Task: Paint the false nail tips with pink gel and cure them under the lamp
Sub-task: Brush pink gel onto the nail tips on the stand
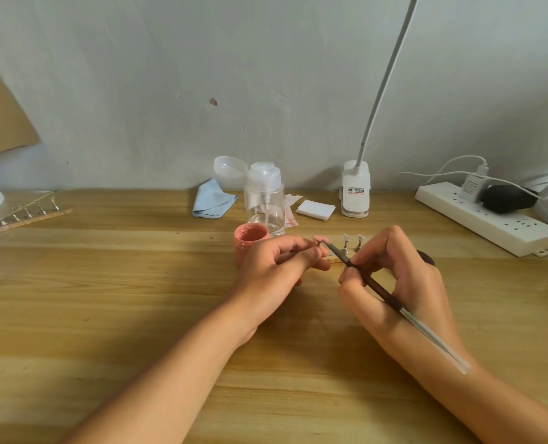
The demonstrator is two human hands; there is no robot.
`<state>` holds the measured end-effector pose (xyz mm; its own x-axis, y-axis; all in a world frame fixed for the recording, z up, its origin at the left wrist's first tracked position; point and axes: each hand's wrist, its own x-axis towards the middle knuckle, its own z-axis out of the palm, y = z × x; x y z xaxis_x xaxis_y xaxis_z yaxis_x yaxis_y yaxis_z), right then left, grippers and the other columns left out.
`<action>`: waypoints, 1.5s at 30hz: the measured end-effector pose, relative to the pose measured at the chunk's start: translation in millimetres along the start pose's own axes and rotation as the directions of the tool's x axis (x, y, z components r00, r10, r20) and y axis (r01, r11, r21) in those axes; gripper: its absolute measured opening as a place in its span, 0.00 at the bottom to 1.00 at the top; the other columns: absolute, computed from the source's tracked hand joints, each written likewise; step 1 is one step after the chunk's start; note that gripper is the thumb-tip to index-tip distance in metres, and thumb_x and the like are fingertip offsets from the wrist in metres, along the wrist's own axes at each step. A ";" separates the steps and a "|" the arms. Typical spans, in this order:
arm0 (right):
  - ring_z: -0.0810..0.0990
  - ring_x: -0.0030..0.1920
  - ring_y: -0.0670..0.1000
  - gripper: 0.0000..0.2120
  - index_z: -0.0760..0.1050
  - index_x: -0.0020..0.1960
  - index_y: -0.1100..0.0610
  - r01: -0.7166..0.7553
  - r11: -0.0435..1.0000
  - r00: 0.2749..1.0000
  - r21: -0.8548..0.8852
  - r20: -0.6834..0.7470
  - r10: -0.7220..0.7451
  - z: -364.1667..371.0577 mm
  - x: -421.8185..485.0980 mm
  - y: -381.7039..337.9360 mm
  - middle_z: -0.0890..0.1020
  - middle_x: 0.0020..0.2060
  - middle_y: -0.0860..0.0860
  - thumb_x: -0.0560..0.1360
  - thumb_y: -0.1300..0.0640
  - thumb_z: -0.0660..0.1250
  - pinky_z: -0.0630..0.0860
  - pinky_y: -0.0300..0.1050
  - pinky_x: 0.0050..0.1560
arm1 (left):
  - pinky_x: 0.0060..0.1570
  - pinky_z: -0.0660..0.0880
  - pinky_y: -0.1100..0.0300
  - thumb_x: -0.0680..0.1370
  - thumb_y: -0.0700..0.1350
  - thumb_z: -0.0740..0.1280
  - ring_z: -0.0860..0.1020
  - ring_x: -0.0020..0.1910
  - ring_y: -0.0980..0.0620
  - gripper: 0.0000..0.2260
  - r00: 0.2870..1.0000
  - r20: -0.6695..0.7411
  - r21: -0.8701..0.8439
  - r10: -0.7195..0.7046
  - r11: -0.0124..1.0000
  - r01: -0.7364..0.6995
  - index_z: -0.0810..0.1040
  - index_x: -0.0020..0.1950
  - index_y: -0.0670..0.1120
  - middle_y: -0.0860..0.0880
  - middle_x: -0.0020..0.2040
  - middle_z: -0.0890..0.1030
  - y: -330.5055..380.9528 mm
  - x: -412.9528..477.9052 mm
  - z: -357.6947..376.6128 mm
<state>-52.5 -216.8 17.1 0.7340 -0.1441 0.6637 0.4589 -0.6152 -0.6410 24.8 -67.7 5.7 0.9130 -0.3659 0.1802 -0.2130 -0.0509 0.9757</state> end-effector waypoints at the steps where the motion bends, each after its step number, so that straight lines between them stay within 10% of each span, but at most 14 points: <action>1: 0.80 0.39 0.47 0.11 0.72 0.41 0.57 0.003 1.000 1.000 -0.001 0.000 -0.003 -0.4 -0.2 0.0 0.80 0.32 0.46 0.67 0.68 0.72 0.74 0.41 0.41 | 0.36 0.71 0.73 0.80 0.46 0.67 0.82 0.47 0.64 0.06 1.000 0.001 0.001 -0.001 1.000 0.001 0.84 0.49 0.51 0.55 0.45 0.87 0.0 -0.1 -0.1; 45: 0.80 0.39 0.47 0.06 0.72 0.42 0.56 0.037 0.999 0.999 -0.026 0.025 -0.036 0.7 -0.5 -2.4 0.80 0.33 0.45 0.67 0.59 0.67 0.76 0.54 0.43 | 0.37 0.71 0.72 0.80 0.43 0.67 0.81 0.46 0.64 0.06 1.000 0.008 0.008 0.002 1.000 -0.002 0.84 0.46 0.49 0.53 0.44 0.87 2.8 -2.5 2.0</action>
<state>-53.6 -214.7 18.0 0.7293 -0.1019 0.6766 0.4724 -0.6404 -0.6056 21.3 -68.9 7.8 0.9098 -0.3735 0.1808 -0.2174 -0.0581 0.9743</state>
